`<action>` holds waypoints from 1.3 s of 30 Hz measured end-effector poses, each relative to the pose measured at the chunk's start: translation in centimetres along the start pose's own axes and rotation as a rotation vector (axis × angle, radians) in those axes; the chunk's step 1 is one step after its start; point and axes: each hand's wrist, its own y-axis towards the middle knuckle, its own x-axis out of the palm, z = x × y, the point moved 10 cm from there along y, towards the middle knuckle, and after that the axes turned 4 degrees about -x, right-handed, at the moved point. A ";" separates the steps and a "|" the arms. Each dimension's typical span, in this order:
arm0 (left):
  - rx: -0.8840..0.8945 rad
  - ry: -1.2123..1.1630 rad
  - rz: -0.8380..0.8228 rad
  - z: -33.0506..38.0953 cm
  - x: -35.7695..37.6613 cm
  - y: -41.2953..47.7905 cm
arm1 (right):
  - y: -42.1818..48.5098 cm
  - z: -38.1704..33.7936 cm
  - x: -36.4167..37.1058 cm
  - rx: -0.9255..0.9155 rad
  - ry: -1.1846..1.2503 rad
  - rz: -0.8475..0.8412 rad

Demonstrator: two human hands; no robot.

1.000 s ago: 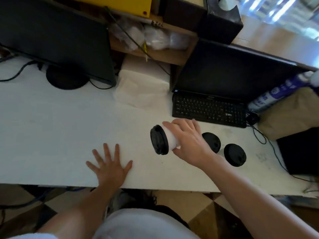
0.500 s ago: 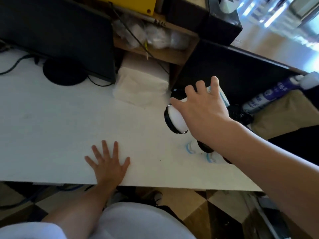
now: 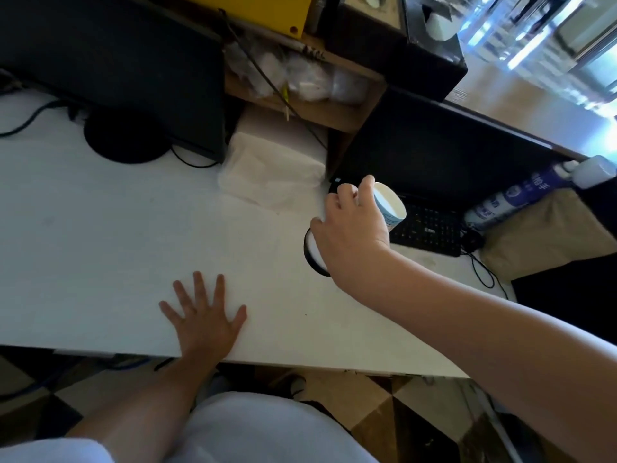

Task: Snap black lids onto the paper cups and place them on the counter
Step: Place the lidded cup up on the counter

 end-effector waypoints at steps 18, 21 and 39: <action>0.012 0.002 -0.067 0.3 0.0 -0.1 | -2.8 5.0 3.5 0.155 0.818 0.104; 0.016 0.003 -0.086 0.3 0.0 -0.2 | -2.9 3.8 6.6 0.227 1.269 0.115; -0.132 -0.208 -0.473 3.6 -3.0 -0.4 | -1.2 -7.3 14.5 0.355 2.157 0.325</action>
